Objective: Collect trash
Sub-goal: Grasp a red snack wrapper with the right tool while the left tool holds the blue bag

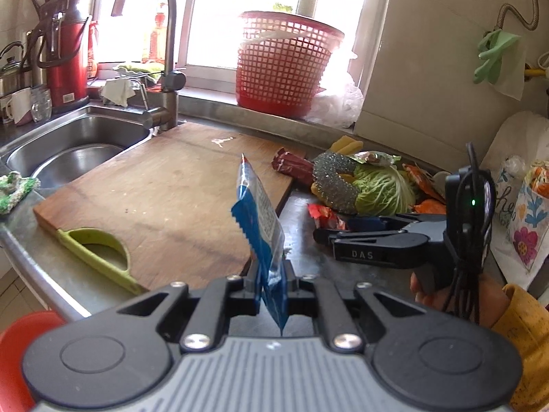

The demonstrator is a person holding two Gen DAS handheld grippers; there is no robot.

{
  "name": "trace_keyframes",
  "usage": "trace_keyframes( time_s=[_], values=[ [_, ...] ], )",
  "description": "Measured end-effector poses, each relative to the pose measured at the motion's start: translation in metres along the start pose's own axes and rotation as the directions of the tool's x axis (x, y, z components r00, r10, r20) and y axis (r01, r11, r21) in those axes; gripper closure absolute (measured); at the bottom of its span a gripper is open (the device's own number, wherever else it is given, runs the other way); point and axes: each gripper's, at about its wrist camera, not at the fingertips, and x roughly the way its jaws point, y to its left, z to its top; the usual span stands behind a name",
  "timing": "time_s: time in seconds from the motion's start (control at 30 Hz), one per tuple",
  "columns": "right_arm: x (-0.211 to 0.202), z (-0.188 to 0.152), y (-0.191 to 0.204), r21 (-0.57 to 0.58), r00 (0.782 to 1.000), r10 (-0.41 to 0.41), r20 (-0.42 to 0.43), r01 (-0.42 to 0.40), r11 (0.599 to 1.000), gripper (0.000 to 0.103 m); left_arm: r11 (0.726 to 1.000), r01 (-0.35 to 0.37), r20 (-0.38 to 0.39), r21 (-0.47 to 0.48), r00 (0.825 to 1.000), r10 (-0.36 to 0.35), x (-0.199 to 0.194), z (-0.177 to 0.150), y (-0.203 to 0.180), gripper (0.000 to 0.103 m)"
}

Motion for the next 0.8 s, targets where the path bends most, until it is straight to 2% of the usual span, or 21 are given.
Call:
trace_keyframes(
  time_s=[0.17, 0.43, 0.8],
  values=[
    [-0.005, -0.003, 0.010, -0.050, 1.000, -0.004, 0.000, 0.004, 0.999, 0.034, 1.000, -0.019, 0.014, -0.017, 1.000, 0.019, -0.012, -0.003, 0.010, 0.095],
    [-0.020, -0.012, 0.016, -0.031, 1.000, -0.016, 0.012, 0.016, 0.999, 0.042, 0.997, -0.060, 0.026, -0.049, 0.998, 0.061, -0.029, -0.011, 0.035, 0.095],
    [-0.045, -0.029, 0.027, -0.010, 1.000, -0.028, 0.008, 0.028, 1.000, 0.046, 0.992, -0.085, 0.030, -0.092, 0.996, 0.088, -0.047, -0.026, 0.073, 0.095]
  ],
)
